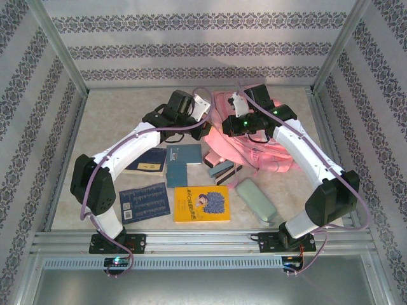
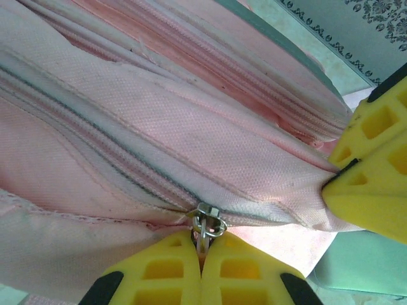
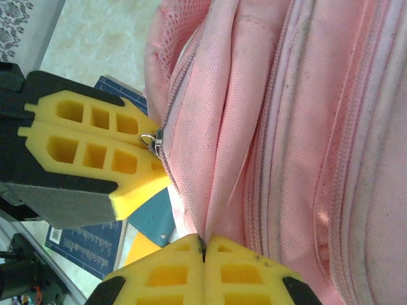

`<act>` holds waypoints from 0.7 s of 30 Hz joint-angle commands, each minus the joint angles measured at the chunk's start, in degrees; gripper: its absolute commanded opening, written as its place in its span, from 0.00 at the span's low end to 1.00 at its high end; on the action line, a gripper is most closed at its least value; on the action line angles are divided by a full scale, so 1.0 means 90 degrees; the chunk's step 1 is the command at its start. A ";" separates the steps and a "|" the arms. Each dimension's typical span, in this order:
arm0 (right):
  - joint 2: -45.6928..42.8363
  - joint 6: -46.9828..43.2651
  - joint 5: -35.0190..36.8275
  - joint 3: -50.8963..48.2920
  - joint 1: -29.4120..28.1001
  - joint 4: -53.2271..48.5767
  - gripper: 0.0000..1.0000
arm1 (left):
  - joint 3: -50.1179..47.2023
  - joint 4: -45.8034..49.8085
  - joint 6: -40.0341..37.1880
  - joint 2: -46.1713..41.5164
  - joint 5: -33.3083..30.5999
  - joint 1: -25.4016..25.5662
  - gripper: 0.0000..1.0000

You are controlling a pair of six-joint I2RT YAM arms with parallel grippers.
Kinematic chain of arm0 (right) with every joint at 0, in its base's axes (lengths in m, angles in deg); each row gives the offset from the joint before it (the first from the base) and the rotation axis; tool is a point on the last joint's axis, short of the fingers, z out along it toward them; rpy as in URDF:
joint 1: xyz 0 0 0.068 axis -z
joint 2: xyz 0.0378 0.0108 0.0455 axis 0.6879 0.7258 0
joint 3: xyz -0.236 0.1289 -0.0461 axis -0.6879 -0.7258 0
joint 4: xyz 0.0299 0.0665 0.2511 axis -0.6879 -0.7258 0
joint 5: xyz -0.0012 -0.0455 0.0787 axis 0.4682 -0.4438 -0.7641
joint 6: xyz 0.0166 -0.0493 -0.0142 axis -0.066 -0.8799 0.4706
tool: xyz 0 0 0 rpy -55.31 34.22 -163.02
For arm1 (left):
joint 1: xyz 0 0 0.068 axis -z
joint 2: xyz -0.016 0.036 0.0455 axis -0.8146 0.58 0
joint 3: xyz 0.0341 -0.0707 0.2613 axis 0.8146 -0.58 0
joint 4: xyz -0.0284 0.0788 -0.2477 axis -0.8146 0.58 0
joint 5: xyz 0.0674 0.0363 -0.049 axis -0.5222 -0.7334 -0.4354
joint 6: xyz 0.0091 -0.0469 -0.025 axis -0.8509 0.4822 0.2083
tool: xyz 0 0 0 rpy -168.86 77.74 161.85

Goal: Pack the student bag

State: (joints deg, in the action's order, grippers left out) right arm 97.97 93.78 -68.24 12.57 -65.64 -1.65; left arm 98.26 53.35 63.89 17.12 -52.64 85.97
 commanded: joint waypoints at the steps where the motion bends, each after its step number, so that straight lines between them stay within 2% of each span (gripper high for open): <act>1: -0.0413 -0.0303 0.0165 -0.0038 -0.0072 -0.0585 0.00 | 0.0391 0.0089 -0.0175 -0.0056 -0.0678 -0.0395 0.00; 8: -0.0530 -0.0581 0.0363 -0.0086 -0.0271 -0.0737 0.00 | 0.0549 -0.0096 0.0204 0.0296 -0.0802 -0.0712 0.00; 21: -0.0558 -0.1089 0.1086 -0.0161 -0.0715 -0.1264 0.00 | 0.0957 -0.0509 0.0871 0.0913 0.0301 -0.1259 0.00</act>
State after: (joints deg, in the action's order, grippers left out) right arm 96.09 86.21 -59.01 11.96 -70.54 -2.00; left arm 104.52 55.25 68.54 24.01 -44.83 80.00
